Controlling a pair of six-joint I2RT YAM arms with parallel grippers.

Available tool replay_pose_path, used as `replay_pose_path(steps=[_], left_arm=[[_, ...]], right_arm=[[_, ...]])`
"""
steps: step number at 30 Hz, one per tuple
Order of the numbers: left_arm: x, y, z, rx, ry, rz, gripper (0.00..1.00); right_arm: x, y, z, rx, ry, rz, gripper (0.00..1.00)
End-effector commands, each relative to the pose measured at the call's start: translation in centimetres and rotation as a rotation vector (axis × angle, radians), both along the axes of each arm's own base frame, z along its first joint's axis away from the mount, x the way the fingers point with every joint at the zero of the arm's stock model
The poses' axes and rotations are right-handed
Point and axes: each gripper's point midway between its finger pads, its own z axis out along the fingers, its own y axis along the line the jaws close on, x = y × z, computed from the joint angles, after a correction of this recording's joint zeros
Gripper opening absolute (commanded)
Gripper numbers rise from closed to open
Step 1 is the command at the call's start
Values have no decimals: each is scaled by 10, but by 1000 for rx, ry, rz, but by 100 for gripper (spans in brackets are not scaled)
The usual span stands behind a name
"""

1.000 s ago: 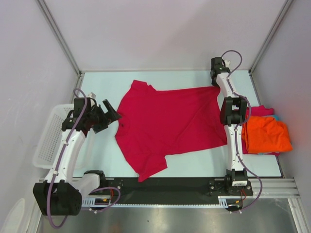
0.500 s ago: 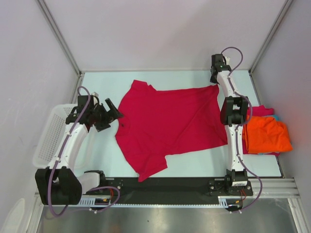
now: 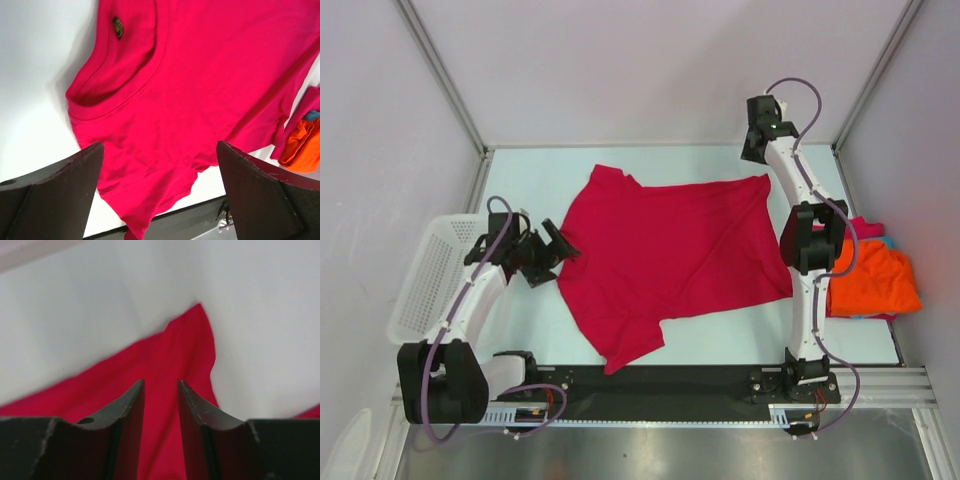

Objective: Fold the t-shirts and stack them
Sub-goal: Flatten out the tshirt

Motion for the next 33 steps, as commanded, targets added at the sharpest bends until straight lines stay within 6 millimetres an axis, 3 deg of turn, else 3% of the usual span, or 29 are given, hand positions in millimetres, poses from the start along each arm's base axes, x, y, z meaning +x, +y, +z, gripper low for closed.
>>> replay_pose_path(steps=[1, 2, 6, 8, 11, 14, 15, 17, 19, 26, 33], left_arm=[[-2, -6, -2, -48, -21, 32, 100], [-3, -9, -5, -43, -14, 30, 100], [-6, -17, -23, -28, 16, 13, 99], [-7, -17, -29, -21, 25, 21, 100], [-3, -14, -32, 13, 22, 35, 99], [3, -3, -29, 97, 0, 76, 100], [7, 8, -29, 163, -12, 111, 99], [7, 16, -30, 243, 4, 115, 100], [13, 22, -25, 310, -6, 121, 99], [16, 19, -44, 322, 34, 98, 95], [17, 29, -49, 370, 42, 130, 93]], right_arm=[[-27, 47, 15, 116, -5, 73, 37], [-36, 54, 5, 137, 19, 76, 37], [-54, 87, 14, 148, 23, 140, 36], [-62, 91, 20, 148, 32, 153, 36], [-75, 102, 36, 160, 19, 185, 34], [-91, 115, 53, 172, 1, 226, 34], [-99, 119, 51, 170, 13, 235, 34], [-107, 121, 64, 176, -11, 248, 34], [-115, 123, 64, 172, -2, 260, 34], [-127, 125, 85, 176, -27, 278, 33], [-142, 117, 114, 166, -65, 283, 33]])
